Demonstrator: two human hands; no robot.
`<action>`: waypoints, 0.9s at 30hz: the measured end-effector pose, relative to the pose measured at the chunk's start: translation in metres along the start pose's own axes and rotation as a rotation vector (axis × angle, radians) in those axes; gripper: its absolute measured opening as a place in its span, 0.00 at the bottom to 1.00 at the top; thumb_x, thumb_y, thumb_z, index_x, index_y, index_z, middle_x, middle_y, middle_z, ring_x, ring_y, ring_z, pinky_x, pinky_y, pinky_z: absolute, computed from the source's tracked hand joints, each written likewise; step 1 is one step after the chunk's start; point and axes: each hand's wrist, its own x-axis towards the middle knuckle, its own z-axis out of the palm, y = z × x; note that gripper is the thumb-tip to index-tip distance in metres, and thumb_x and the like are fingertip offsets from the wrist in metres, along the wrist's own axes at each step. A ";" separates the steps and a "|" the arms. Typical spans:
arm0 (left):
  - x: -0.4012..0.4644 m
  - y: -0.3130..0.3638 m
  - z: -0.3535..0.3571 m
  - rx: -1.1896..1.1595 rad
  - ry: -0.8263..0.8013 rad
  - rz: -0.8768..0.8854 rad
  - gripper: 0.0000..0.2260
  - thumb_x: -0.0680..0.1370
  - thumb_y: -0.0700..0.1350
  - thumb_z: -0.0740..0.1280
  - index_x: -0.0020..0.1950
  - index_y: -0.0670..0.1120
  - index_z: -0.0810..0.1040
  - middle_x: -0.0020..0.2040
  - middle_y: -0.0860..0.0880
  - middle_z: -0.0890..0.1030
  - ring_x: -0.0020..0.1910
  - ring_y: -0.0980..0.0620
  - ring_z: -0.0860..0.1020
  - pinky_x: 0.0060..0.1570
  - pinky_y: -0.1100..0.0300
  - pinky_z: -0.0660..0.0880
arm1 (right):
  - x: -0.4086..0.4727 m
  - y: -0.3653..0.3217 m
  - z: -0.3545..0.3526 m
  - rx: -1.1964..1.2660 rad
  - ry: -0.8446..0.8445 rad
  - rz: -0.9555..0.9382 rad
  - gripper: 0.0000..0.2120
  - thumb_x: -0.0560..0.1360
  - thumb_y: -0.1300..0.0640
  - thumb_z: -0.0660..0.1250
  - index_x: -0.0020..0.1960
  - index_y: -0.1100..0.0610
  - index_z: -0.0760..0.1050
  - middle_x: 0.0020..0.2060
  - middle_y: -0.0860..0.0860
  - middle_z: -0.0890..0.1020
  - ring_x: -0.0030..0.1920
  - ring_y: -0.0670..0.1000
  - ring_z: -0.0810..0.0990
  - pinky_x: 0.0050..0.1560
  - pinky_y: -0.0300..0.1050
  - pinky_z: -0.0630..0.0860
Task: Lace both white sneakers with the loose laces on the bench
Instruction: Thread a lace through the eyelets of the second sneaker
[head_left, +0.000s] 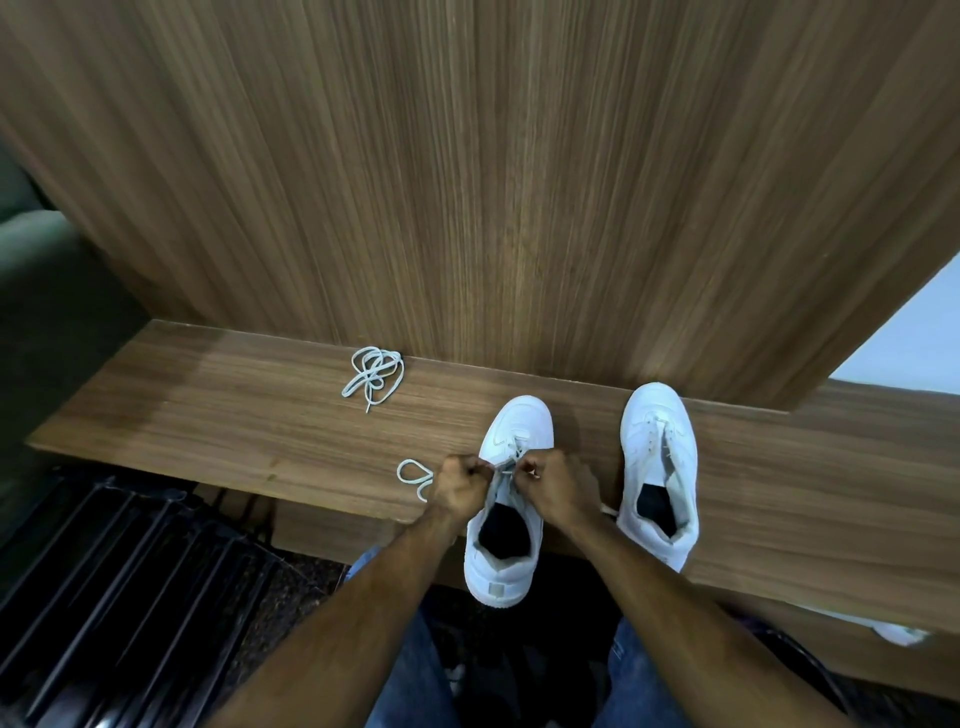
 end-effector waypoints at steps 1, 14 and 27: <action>-0.001 0.000 0.000 -0.008 -0.004 -0.003 0.15 0.76 0.43 0.67 0.28 0.46 0.75 0.24 0.53 0.71 0.34 0.52 0.71 0.43 0.44 0.79 | 0.000 -0.002 0.001 -0.013 0.010 -0.012 0.08 0.74 0.50 0.65 0.48 0.47 0.82 0.46 0.49 0.85 0.48 0.55 0.82 0.45 0.46 0.77; -0.004 0.009 -0.003 -0.280 -0.074 -0.187 0.07 0.73 0.45 0.68 0.36 0.45 0.80 0.32 0.46 0.79 0.33 0.49 0.77 0.38 0.56 0.76 | -0.003 -0.007 0.011 0.012 0.055 -0.102 0.10 0.76 0.53 0.63 0.50 0.48 0.83 0.49 0.48 0.83 0.49 0.52 0.80 0.45 0.44 0.74; 0.006 0.039 -0.015 -0.373 -0.003 -0.177 0.04 0.78 0.37 0.62 0.45 0.42 0.75 0.31 0.47 0.81 0.25 0.53 0.79 0.26 0.63 0.72 | -0.022 0.005 -0.004 -0.133 0.053 -0.194 0.19 0.70 0.38 0.68 0.49 0.52 0.79 0.49 0.48 0.80 0.51 0.51 0.78 0.40 0.40 0.66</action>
